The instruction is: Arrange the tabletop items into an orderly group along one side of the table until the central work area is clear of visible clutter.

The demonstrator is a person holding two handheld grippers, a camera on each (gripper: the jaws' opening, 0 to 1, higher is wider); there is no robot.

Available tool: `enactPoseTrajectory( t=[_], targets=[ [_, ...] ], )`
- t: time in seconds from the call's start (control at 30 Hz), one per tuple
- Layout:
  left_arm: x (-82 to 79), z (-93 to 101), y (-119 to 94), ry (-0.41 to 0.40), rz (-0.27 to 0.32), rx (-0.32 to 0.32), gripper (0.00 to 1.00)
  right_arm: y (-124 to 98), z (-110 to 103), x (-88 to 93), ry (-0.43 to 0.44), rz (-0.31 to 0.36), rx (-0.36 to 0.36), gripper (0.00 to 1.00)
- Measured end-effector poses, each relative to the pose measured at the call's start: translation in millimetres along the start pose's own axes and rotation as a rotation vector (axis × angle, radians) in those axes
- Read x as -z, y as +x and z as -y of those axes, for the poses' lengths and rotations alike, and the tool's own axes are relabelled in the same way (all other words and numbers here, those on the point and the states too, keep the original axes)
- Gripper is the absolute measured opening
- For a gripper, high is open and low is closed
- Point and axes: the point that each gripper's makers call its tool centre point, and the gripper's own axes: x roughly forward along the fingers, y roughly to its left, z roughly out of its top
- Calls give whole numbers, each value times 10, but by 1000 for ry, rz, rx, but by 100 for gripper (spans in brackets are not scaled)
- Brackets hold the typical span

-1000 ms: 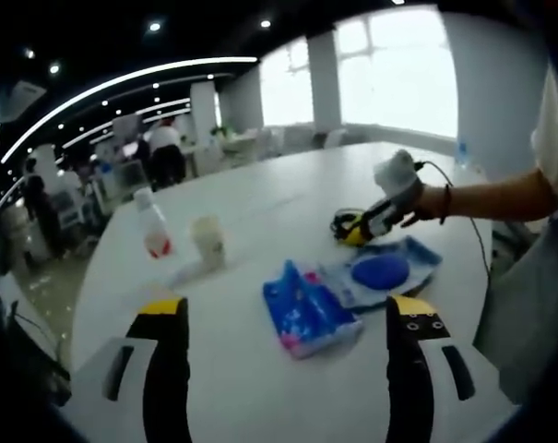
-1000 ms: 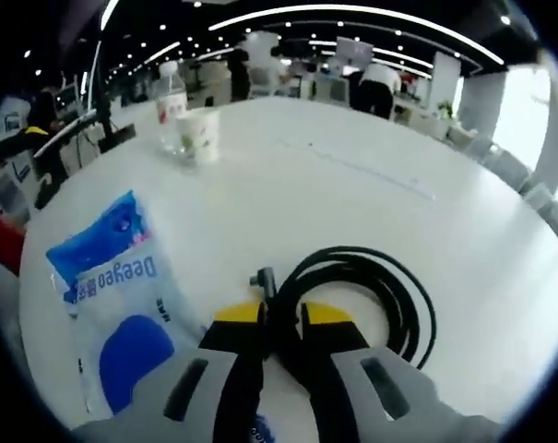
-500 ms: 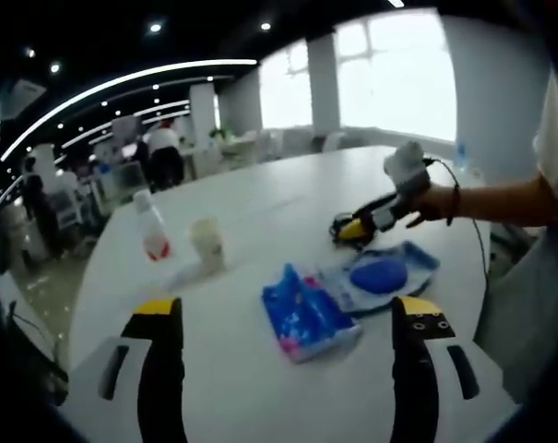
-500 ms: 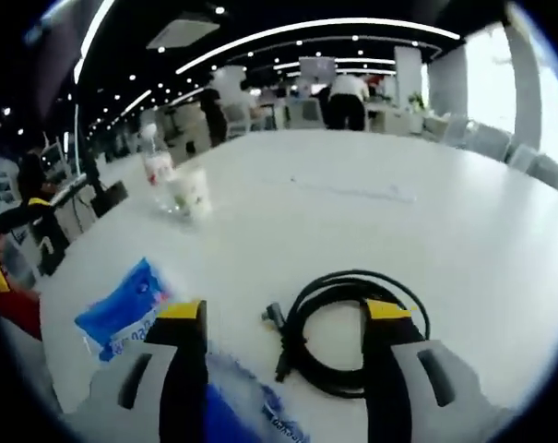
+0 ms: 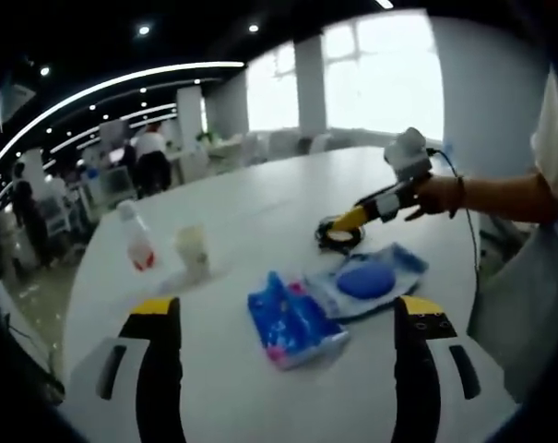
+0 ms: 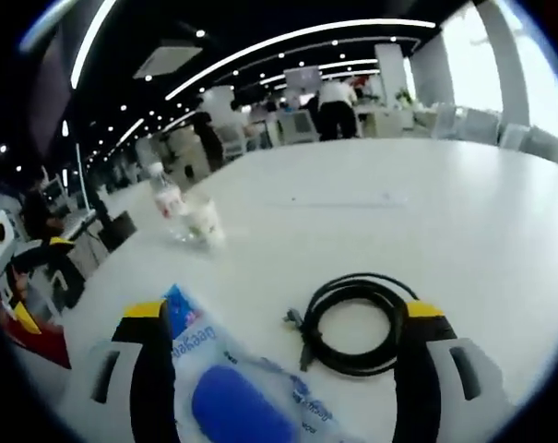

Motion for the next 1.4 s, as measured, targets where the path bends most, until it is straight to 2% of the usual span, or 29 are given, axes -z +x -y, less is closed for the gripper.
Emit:
enactPoseTrajectory(
  t=[0.13, 0.4, 0.67, 0.77, 0.9, 1.03, 1.17, 1.4],
  targets=[
    [-32, 77, 43, -15, 10, 34, 93, -186, -42, -35, 8, 12, 0, 99],
    [-113, 247, 153, 55, 1, 105, 93, -474, -57, 25, 0, 9, 25, 99],
    [-88, 415, 337, 118, -31, 183, 91, -687, -38, 183, 8, -23, 38, 99],
    [-117, 491, 442, 131, -31, 233, 90, -742, -60, 249, 12, -38, 38, 99],
    [-171, 547, 566, 156, -30, 260, 89, -787, -112, 351, 15, -64, 28, 97],
    [-173, 609, 659, 136, -32, 289, 88, -788, -122, 451, 35, -90, 14, 96],
    [-97, 653, 774, 85, -55, 315, 86, -781, -122, 556, 64, -113, 4, 93],
    [50, 621, 989, 46, -99, 308, 77, -795, -88, 862, 102, -197, 17, 88]
  ],
)
